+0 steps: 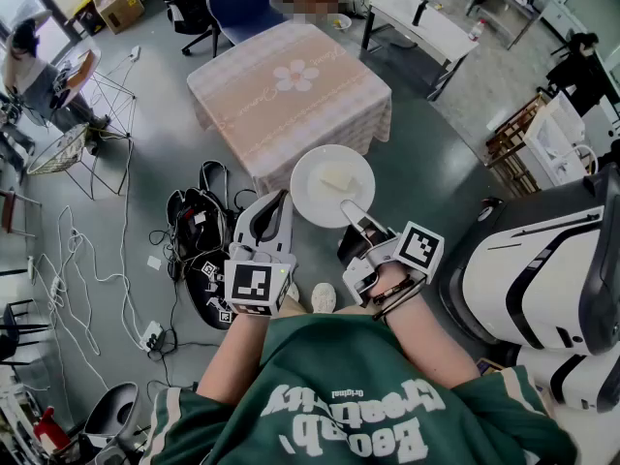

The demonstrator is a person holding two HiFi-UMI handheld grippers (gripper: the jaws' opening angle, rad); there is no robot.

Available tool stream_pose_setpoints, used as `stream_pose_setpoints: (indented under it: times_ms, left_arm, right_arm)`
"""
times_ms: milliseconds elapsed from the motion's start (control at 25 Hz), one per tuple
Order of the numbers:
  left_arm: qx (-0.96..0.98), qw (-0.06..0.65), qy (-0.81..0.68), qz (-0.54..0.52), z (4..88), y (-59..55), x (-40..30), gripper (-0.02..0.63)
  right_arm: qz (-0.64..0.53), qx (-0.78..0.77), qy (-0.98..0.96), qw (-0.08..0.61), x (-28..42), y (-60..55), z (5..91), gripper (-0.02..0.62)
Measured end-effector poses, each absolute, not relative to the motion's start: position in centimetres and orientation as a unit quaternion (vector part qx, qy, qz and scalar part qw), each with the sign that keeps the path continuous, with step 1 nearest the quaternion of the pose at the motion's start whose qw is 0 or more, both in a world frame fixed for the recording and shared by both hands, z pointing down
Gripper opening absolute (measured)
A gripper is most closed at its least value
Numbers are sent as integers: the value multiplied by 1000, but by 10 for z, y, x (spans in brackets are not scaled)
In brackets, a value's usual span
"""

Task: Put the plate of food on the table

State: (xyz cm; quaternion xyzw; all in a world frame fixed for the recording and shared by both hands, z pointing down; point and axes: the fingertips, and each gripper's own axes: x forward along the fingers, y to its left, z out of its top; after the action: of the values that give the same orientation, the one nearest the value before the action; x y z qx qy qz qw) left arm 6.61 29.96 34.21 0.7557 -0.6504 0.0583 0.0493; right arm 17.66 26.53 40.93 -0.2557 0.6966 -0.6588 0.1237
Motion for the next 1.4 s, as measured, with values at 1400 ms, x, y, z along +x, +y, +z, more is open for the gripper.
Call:
stream_pose_setpoints:
  times_ms: [1400]
  left_arm:
    - [757,47,-650,42,350,249,63,9]
  right_arm:
    - [-662,-262,688,141,190,222,424,31]
